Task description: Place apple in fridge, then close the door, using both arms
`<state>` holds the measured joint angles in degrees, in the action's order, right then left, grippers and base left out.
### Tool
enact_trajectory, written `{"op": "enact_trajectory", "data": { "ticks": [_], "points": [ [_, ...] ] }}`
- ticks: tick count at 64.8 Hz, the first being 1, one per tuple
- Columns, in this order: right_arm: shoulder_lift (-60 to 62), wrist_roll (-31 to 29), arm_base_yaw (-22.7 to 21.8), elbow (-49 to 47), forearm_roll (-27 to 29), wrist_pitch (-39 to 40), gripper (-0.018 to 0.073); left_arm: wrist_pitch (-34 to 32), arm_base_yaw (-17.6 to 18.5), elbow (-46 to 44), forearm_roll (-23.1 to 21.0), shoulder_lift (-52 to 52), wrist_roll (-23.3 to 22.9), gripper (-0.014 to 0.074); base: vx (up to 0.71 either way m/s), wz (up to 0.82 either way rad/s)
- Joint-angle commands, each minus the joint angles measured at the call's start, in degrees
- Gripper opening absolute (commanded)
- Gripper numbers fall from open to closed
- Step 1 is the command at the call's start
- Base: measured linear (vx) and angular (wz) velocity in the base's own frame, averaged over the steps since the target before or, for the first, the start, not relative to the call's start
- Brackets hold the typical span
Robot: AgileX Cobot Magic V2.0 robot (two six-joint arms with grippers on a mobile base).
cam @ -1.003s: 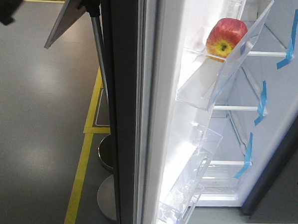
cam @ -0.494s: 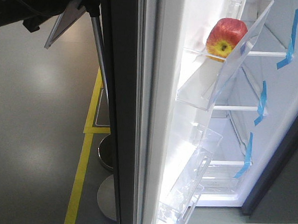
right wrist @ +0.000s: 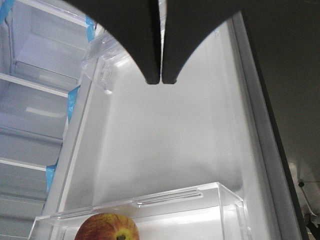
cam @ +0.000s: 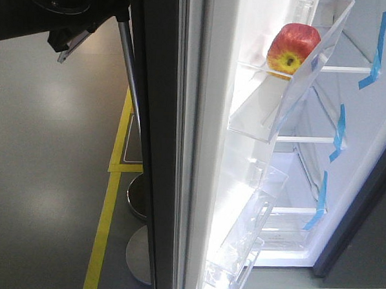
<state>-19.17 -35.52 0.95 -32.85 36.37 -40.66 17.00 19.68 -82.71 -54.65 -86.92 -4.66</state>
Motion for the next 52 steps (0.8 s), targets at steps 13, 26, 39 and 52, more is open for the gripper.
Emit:
{"op": "enact_trajectory", "data": {
  "ticks": [13,26,39,52],
  "points": [
    [-0.57,0.04,-0.3,-1.39,1.65,3.78,-0.0005,2.13,0.28,-2.17,-22.45,1.76,25.49,0.0203,0.0,0.0],
    [-0.57,0.04,-0.3,-1.39,1.65,3.61,-0.0005,5.26,0.28,-2.17,-26.74,1.65,29.15,0.0203,0.0,0.0],
    [-0.57,0.04,-0.3,-1.39,1.65,3.59,-0.0005,8.08,0.28,-2.17,-26.74,1.65,29.43,0.0203,0.0,0.0],
    [-0.57,0.04,-0.3,-1.39,1.65,3.46,-0.0005,9.98,0.28,-2.17,-28.13,1.65,29.59,0.0203,0.0,0.0]
  ]
}}
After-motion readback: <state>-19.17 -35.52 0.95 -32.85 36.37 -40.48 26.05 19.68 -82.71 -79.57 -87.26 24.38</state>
